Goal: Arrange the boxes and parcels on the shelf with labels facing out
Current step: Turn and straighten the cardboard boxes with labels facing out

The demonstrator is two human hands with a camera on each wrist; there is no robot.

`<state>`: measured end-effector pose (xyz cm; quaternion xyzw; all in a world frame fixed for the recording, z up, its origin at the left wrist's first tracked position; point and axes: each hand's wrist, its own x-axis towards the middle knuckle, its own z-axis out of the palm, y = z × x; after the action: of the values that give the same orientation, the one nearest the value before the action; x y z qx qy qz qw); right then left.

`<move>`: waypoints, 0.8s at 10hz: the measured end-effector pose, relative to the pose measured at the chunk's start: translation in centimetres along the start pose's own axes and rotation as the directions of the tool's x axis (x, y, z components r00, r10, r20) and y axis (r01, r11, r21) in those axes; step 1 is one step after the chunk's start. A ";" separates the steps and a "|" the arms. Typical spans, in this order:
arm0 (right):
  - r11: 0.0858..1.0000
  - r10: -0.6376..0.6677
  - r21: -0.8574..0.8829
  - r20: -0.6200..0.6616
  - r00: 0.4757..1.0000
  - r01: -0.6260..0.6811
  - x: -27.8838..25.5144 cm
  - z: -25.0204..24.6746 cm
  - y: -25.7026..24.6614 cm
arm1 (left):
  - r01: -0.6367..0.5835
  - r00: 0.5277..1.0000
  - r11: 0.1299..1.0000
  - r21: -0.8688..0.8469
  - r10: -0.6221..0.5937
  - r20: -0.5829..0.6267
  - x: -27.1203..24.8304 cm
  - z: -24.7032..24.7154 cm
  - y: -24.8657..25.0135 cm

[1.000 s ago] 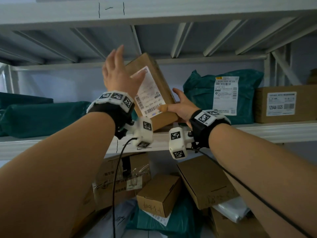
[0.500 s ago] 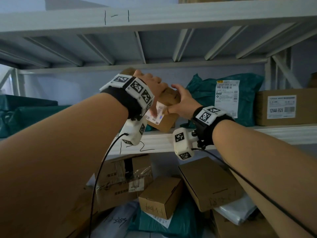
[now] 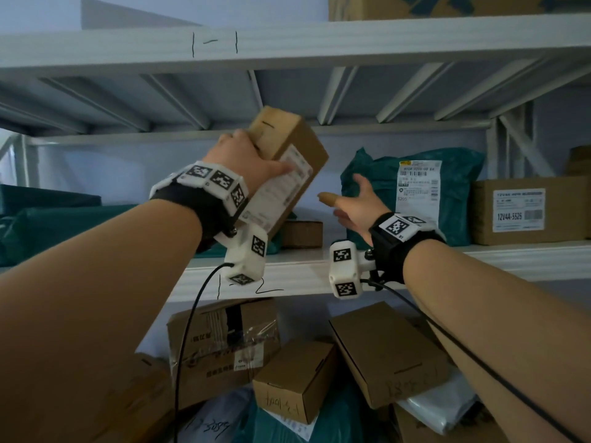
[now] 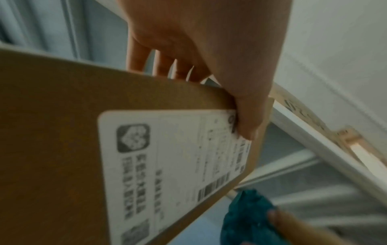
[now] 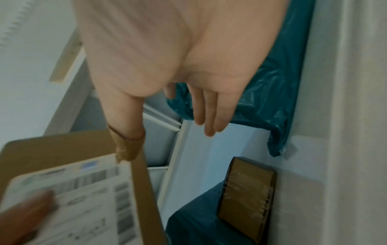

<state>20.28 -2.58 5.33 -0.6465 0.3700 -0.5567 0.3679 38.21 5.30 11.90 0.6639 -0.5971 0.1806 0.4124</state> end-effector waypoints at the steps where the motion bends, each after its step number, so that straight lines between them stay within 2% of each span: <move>1: 0.988 0.072 0.123 0.159 0.985 -0.092 -0.4 0.4 0.5 | 0.116 0.993 0.920 -0.375 -0.102 0.057 0.2 -0.9 0.3; 2: 0.980 0.078 0.162 0.226 0.971 -0.116 -0.8 1.1 0.2 | 0.223 0.975 0.738 -0.637 -0.165 0.150 0.1 -0.7 0.2; 3: 0.945 0.039 0.307 0.237 0.971 -0.113 -0.8 1.6 -0.8 | 0.248 0.968 0.656 -0.713 -0.146 0.203 -0.1 0.1 0.2; 4: 0.919 0.011 0.381 0.234 0.972 -0.102 -0.5 1.8 -1.2 | 0.245 0.969 0.607 -0.756 -0.119 0.218 -0.1 0.9 0.5; 5: 0.919 -0.002 0.388 0.169 0.986 -0.065 0.3 1.8 -1.5 | 0.258 0.963 0.452 -0.854 -0.190 0.191 0.6 1.7 0.6; 6: 0.891 -0.029 0.454 0.106 0.994 -0.023 1.0 1.3 -1.8 | 0.290 0.930 0.310 -0.905 -0.316 0.189 1.4 2.2 0.6; 7: 0.861 -0.035 0.508 0.115 0.993 -0.029 1.4 0.6 -2.1 | 0.387 0.901 0.328 -0.862 -0.335 0.277 2.2 3.1 0.6; 8: 0.816 -0.032 0.571 0.188 0.982 -0.083 1.8 -0.6 -2.4 | 0.450 0.884 0.409 -0.794 -0.331 0.330 2.4 4.0 1.3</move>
<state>20.02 -3.14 8.29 -0.5497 0.1560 -0.5736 0.5870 36.49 0.76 11.65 0.5033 -0.4587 -0.2784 0.6774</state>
